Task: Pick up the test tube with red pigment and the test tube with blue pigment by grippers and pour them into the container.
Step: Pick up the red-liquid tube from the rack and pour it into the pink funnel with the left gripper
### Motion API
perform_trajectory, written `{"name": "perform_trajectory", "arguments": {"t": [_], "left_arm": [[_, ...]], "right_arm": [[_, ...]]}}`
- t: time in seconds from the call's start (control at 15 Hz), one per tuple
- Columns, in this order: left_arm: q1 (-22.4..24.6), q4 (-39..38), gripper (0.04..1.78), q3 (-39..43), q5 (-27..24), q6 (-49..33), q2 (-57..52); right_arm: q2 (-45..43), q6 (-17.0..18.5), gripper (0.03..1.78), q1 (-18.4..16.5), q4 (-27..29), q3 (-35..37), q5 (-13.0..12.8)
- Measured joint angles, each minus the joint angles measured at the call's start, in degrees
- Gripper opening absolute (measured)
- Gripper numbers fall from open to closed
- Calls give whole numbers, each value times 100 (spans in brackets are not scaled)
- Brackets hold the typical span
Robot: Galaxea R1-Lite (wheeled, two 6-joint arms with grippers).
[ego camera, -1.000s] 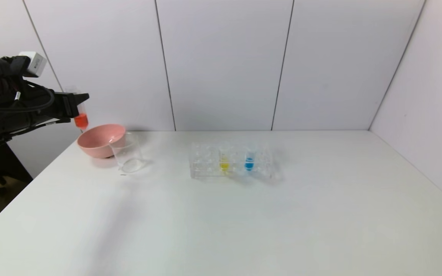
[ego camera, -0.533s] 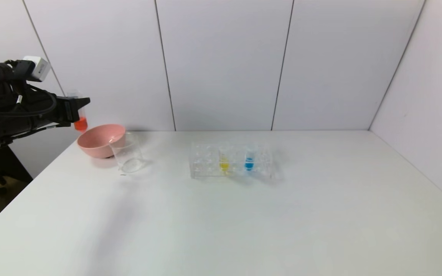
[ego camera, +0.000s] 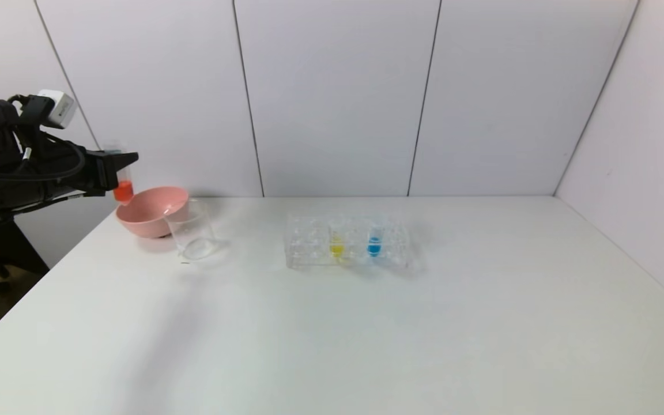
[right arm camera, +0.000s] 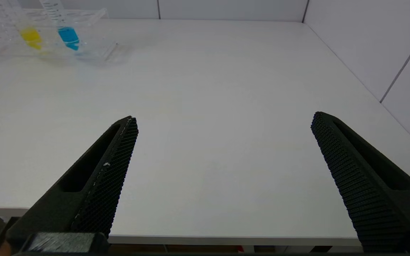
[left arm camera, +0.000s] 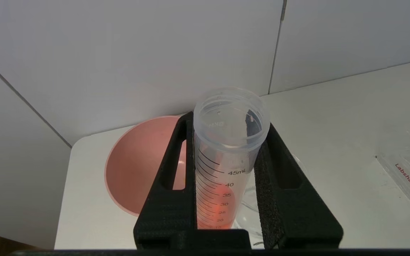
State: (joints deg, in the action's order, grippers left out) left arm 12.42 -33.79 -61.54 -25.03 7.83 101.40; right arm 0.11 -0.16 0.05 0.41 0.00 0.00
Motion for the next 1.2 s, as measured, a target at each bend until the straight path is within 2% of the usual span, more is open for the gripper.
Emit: {"name": "perform_trajectory", "arguments": {"t": [0.2, 0.6, 0.8, 1.0, 1.2], "left_arm": [[4, 4, 48, -1, -40, 40, 45], [111, 56, 48, -59, -540, 184, 85], [240, 592, 48, -336, -920, 794, 111], [339, 1503, 48, -811, -1097, 1742, 162], [351, 1649, 48, -1109, -1373, 2088, 315]], "right_arm": [[0, 0, 177, 0, 0, 0, 0], [-1, 0, 177, 0, 0, 0, 0], [0, -2, 177, 0, 2, 0, 0], [0, 0, 177, 5, 2, 0, 0], [0, 0, 177, 2, 0, 0, 0]]}}
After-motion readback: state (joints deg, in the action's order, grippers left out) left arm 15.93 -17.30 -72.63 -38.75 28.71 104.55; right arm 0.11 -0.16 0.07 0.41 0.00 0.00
